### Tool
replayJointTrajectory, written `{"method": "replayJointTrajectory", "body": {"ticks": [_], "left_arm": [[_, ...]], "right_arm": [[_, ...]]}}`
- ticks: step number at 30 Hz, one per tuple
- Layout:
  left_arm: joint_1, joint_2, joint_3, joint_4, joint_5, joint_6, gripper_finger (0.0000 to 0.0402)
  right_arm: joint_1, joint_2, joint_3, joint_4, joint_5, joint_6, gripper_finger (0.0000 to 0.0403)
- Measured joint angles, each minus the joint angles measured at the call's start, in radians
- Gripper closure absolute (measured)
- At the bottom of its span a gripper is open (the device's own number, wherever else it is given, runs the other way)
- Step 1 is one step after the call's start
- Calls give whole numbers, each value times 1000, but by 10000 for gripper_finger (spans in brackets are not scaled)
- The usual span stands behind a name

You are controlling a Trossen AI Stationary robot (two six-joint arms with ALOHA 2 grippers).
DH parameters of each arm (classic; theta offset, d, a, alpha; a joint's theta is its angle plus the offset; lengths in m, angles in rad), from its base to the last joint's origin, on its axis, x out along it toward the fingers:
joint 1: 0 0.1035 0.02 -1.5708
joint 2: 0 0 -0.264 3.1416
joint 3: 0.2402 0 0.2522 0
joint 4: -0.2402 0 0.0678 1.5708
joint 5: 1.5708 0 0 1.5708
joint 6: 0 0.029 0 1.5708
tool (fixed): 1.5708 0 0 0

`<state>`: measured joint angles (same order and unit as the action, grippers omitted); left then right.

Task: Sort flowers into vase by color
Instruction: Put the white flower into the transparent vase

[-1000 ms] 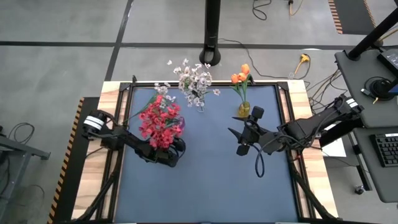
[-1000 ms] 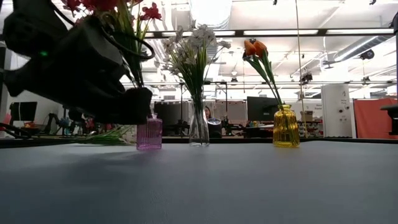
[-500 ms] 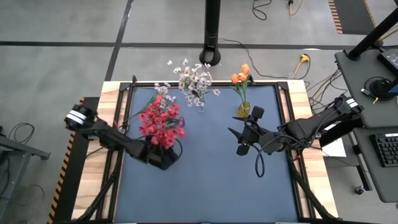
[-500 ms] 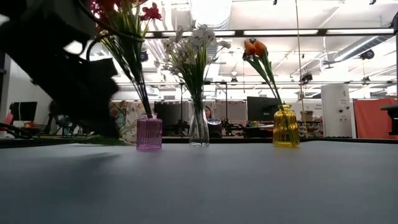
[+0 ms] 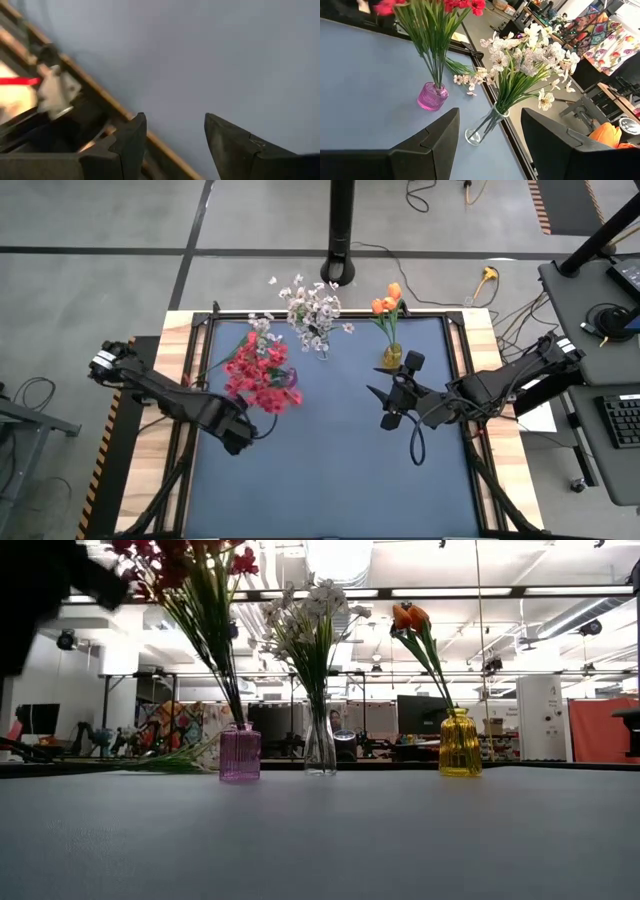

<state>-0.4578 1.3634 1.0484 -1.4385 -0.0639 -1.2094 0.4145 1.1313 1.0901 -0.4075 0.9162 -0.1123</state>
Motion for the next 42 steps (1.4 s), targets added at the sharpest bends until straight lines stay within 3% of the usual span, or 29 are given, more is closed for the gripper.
{"method": "replayJointTrajectory", "body": {"ticks": [4, 13, 21, 28, 35, 42], "left_arm": [[-44, -20, 116, -132, -35, 7, 219], [-97, -91, 285, -133, -61, 45, 244], [-102, -174, 346, -133, -81, 84, 269], [-62, -297, 313, -133, -276, 79, 296], [98, -385, 293, -132, -411, 227, 320], [420, -453, 189, -133, -460, 446, 325]], "right_arm": [[0, 0, 0, -7, -1, 4, 197], [0, 0, 0, -8, -4, -3, 197], [0, 0, 0, -8, -3, -2, 197], [0, 0, 0, -7, -3, -2, 197], [0, 0, 0, -7, -3, 0, 197], [0, 0, 0, -7, -3, 0, 197]]}}
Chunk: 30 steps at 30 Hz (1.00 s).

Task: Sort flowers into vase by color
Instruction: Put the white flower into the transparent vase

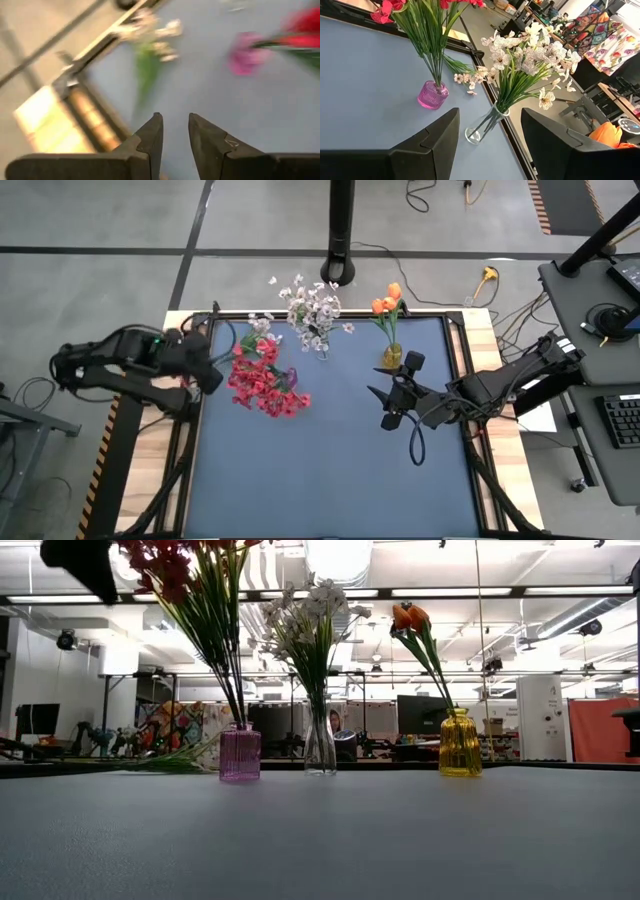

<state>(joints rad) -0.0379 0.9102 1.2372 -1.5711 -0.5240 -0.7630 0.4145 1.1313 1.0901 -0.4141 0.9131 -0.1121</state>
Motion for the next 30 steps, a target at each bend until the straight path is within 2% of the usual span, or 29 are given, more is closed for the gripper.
{"method": "replayJointTrajectory", "body": {"ticks": [8, 15, 18, 23, 30], "left_arm": [[390, 33, -170, 0, -4, 259, 326], [615, 69, -265, 18, 18, 429, 326], [675, 77, -301, 60, 38, 446, 326], [705, 113, -389, 205, 185, 518, 326], [711, 253, -435, 301, 196, 514, 326]], "right_arm": [[0, 0, 0, 0, -1, 0, 197], [0, 0, 0, 0, -4, 9, 197], [0, 0, 0, 0, -4, 9, 197], [0, 0, 0, 2, -4, 8, 197], [0, 0, 0, 6, -4, 8, 197]]}}
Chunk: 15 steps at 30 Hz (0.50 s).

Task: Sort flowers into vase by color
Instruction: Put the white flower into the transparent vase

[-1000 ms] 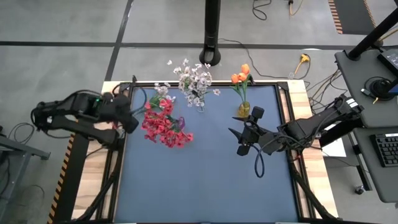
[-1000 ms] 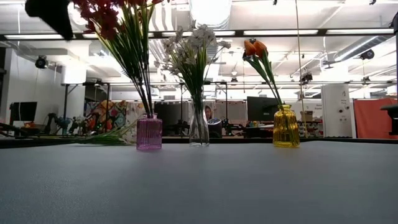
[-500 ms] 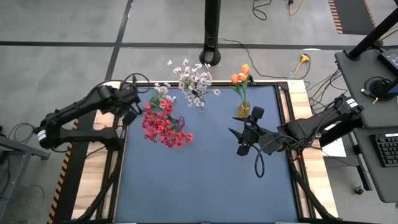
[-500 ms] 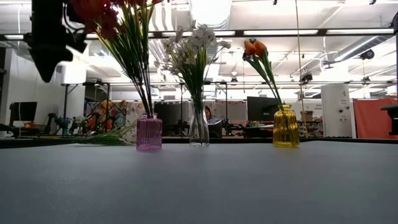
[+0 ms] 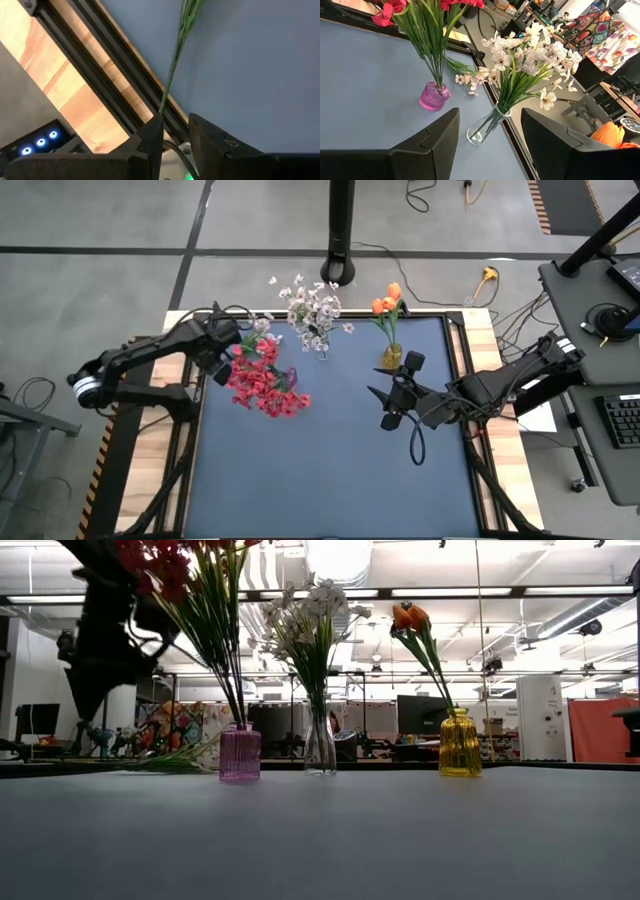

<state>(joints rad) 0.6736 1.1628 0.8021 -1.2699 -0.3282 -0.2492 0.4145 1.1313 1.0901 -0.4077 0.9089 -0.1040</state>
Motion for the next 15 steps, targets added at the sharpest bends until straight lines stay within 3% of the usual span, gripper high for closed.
{"method": "replayJointTrajectory", "body": {"ticks": [11, 15], "left_arm": [[28, 157, -4, 94, 3, 55, 326], [28, 181, -13, 163, -44, 83, 326]], "right_arm": [[0, 0, 0, -4, 0, 6, 197], [0, 0, 0, -7, 0, 6, 197]]}}
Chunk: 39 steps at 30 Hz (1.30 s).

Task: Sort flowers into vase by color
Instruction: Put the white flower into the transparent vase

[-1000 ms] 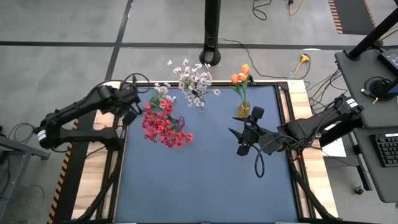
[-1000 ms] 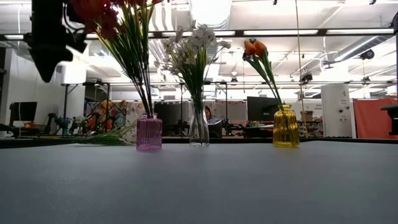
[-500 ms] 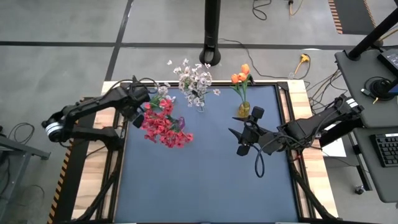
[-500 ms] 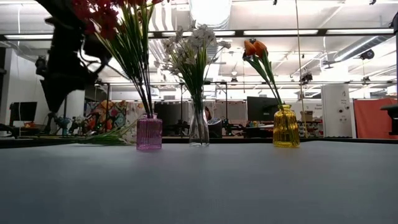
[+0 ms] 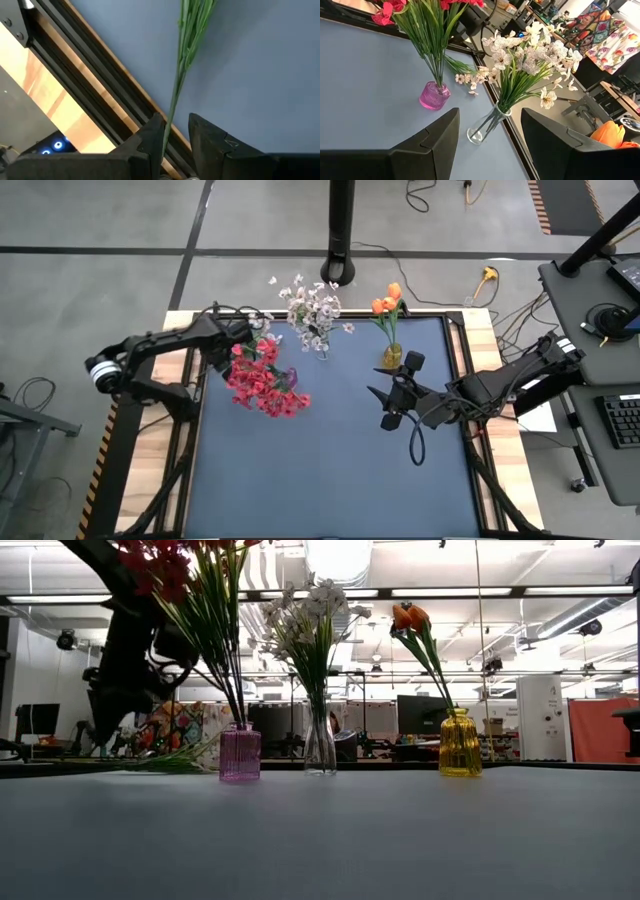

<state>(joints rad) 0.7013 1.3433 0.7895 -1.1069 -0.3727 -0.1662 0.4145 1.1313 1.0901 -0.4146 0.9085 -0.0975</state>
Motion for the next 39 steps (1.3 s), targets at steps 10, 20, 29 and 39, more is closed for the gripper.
{"method": "replayJointTrajectory", "body": {"ticks": [10, 20, 29, 39], "left_arm": [[13, 40, -1, 28, -2, 1, 283], [14, 112, -18, 52, -10, 1, 204], [14, 204, -18, 68, -12, 1, 229], [16, 265, -18, 90, -39, 1, 275]], "right_arm": [[0, 0, 0, 0, 0, 0, 197], [0, 0, 0, 0, 0, 0, 197], [0, 0, 0, -1, 0, 0, 197], [0, 0, 0, -1, 0, 1, 197]]}}
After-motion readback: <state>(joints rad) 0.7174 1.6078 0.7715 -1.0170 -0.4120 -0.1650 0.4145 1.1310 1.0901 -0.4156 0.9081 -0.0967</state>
